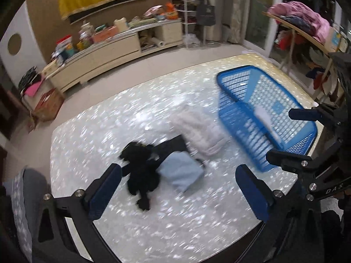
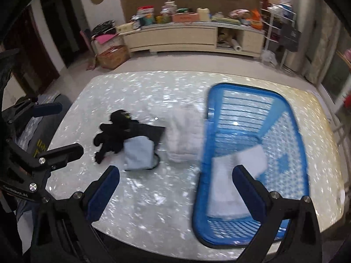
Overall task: Organize soft objects
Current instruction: 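Reach the right gripper to the light blue cloth and grasp it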
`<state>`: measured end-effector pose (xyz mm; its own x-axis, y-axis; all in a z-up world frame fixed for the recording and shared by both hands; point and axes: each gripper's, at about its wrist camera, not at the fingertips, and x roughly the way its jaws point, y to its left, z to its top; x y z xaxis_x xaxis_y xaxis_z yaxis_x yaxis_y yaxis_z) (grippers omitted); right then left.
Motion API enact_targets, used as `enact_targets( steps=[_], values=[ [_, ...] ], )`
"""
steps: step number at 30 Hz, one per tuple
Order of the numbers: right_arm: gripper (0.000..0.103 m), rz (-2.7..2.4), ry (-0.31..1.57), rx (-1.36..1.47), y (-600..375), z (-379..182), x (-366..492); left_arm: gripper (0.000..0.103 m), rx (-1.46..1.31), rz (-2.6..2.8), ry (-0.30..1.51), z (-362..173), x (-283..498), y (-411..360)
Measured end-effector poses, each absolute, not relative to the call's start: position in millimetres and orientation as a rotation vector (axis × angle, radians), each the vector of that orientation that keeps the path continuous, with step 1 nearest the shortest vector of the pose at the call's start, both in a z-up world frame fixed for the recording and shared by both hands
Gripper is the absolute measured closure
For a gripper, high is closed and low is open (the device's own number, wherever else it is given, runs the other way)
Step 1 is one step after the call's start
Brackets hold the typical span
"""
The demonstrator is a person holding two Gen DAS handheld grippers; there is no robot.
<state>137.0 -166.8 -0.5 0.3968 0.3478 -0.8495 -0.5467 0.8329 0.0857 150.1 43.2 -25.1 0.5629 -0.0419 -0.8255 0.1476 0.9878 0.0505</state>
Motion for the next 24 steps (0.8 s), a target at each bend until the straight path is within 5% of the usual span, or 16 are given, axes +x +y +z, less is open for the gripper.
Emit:
enact_targets(
  steps=[15, 24],
  values=[
    [0.000, 0.641, 1.134, -0.327, -79, -73, 154, 0.000, -0.002, -0.009, 1.069, -82, 132, 145],
    [0.015, 0.635, 1.232, -0.323, -67, -110, 171, 0.000, -0.035, -0.013, 1.124, -123, 154, 165]
  ],
)
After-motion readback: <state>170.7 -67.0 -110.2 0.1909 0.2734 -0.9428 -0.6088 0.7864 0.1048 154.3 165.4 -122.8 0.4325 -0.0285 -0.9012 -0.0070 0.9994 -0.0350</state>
